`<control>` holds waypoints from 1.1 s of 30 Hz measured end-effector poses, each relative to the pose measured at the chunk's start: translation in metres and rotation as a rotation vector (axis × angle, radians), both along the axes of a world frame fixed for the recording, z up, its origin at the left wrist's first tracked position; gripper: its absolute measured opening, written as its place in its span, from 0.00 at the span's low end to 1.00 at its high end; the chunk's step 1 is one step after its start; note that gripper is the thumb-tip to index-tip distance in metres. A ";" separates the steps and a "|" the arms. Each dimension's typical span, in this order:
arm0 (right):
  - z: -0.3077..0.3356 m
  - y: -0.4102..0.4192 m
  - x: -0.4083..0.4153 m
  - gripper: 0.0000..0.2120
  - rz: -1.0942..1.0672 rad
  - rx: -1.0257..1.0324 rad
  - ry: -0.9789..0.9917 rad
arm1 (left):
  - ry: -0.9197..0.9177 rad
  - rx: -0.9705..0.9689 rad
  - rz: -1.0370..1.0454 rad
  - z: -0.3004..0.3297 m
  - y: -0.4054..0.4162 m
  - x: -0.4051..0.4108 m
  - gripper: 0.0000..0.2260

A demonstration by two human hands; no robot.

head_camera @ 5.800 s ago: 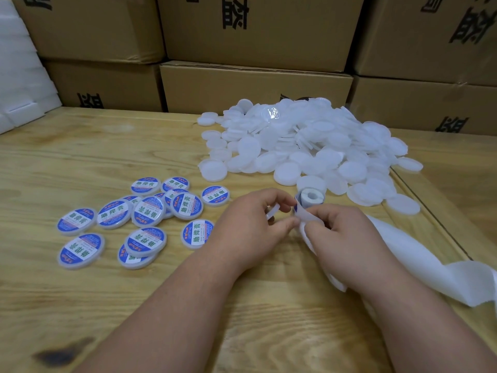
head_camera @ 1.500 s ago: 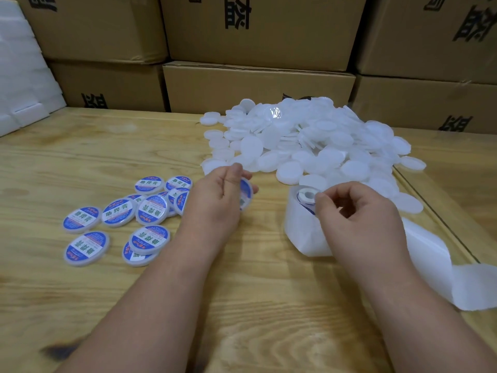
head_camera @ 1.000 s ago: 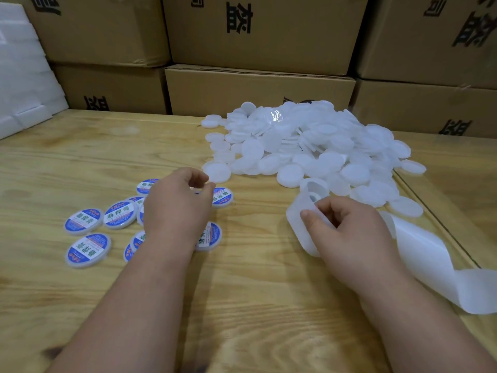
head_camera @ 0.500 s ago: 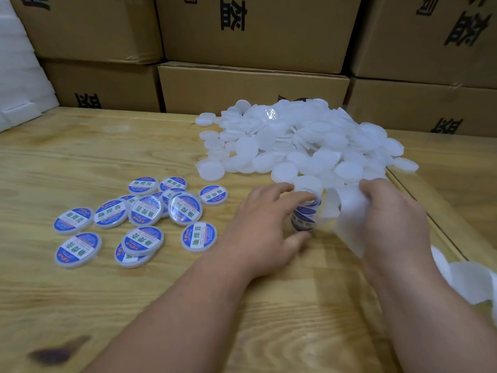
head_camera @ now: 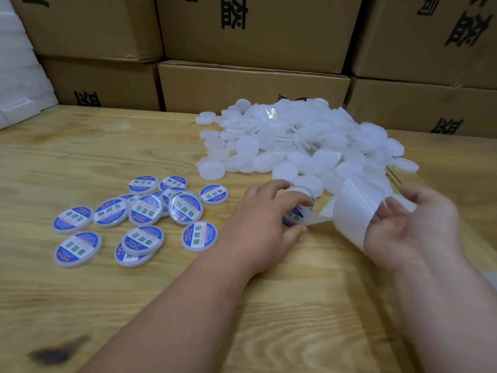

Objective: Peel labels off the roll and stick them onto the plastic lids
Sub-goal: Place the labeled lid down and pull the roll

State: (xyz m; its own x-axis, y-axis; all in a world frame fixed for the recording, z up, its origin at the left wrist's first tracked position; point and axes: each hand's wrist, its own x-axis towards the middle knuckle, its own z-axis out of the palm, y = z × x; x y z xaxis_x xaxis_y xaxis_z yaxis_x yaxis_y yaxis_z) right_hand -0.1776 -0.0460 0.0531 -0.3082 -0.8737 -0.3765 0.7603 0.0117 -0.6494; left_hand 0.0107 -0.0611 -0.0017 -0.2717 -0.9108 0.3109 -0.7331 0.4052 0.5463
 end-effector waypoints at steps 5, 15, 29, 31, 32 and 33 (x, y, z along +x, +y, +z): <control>0.001 -0.002 -0.007 0.29 -0.171 0.046 0.252 | 0.024 0.019 0.013 0.000 0.000 0.001 0.16; -0.031 0.014 0.044 0.26 0.059 -0.768 1.473 | 0.070 0.007 0.005 -0.002 -0.003 0.001 0.15; -0.042 -0.001 0.027 0.34 0.261 -0.062 1.896 | 0.077 -0.040 0.047 -0.009 -0.008 0.004 0.18; -0.042 -0.002 0.027 0.28 0.252 -0.026 1.867 | 0.087 -0.045 0.050 -0.009 -0.008 0.004 0.18; -0.041 -0.002 0.027 0.23 0.253 -0.023 1.858 | 0.096 -0.045 0.053 -0.009 -0.008 0.004 0.19; -0.040 -0.002 0.027 0.20 0.254 -0.023 1.852 | 0.106 -0.041 0.057 -0.009 -0.008 0.003 0.20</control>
State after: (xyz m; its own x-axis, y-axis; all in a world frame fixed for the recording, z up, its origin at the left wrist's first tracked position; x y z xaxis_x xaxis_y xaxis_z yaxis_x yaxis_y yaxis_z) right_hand -0.1503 -0.0484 0.0132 -0.1377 -0.9577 0.2527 -0.8390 -0.0228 -0.5437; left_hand 0.0141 -0.0690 -0.0111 -0.1838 -0.9098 0.3722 -0.6942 0.3882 0.6061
